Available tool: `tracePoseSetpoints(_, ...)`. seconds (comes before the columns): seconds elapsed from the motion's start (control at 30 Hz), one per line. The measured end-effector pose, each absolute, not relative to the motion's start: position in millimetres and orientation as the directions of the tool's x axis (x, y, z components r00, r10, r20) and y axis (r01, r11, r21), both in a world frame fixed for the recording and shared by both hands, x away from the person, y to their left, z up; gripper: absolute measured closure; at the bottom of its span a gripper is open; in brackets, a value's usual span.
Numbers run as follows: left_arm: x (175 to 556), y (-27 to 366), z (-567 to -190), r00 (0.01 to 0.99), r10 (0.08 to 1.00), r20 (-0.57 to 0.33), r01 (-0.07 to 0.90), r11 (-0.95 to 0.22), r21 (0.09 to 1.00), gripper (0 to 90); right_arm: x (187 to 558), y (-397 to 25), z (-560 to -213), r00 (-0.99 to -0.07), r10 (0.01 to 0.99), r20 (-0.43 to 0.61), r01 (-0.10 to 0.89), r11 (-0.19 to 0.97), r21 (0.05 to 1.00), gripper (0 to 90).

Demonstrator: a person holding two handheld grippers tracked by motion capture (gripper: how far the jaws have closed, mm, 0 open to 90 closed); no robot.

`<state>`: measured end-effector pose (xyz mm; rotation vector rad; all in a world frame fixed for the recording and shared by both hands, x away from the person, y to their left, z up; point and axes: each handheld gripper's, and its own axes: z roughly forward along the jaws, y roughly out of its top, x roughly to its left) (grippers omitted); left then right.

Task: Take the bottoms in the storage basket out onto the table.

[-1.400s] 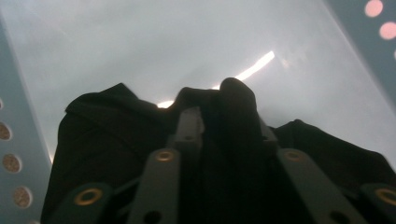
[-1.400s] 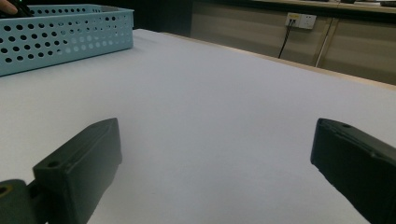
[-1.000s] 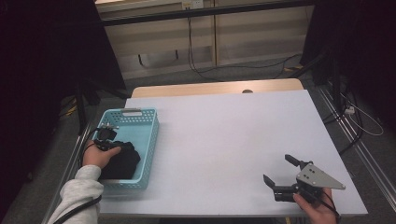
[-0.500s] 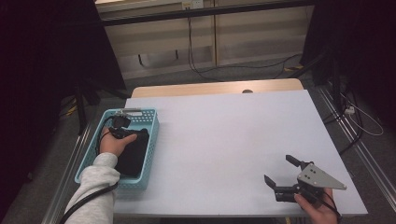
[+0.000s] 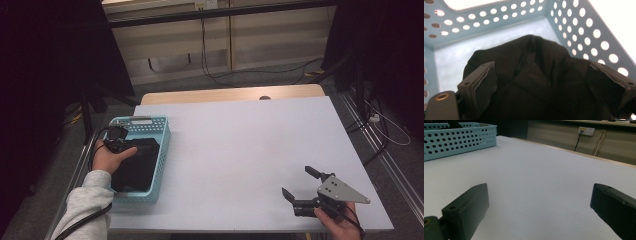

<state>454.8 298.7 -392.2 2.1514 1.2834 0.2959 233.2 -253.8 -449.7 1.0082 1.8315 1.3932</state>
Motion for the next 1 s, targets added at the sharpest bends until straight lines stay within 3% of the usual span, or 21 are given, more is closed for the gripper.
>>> tracePoseSetpoints(0.4, 441.7, 312.7, -383.0, 0.527, 0.845, -0.092, 0.7, -0.37, 0.611, 8.2, 237.3, -245.0, -450.5, -0.54, 0.841, -0.031, 0.203, 0.166, 0.965, 0.9)
tracePoseSetpoints(0.73, 442.1, 310.7, -420.7, 0.512, 0.857, -0.066, 0.76, -0.415, 0.5, 4.2, 237.1, -248.0, -450.1, -0.534, 0.845, -0.026, 0.203, 0.158, 0.966, 0.9)
tracePoseSetpoints(1.0, 447.1, 311.1, -438.1, 0.488, 0.868, -0.089, 0.766, -0.378, 0.52, 0.0, 236.2, -248.1, -450.3, -0.537, 0.843, -0.029, 0.202, 0.162, 0.966, 0.9)
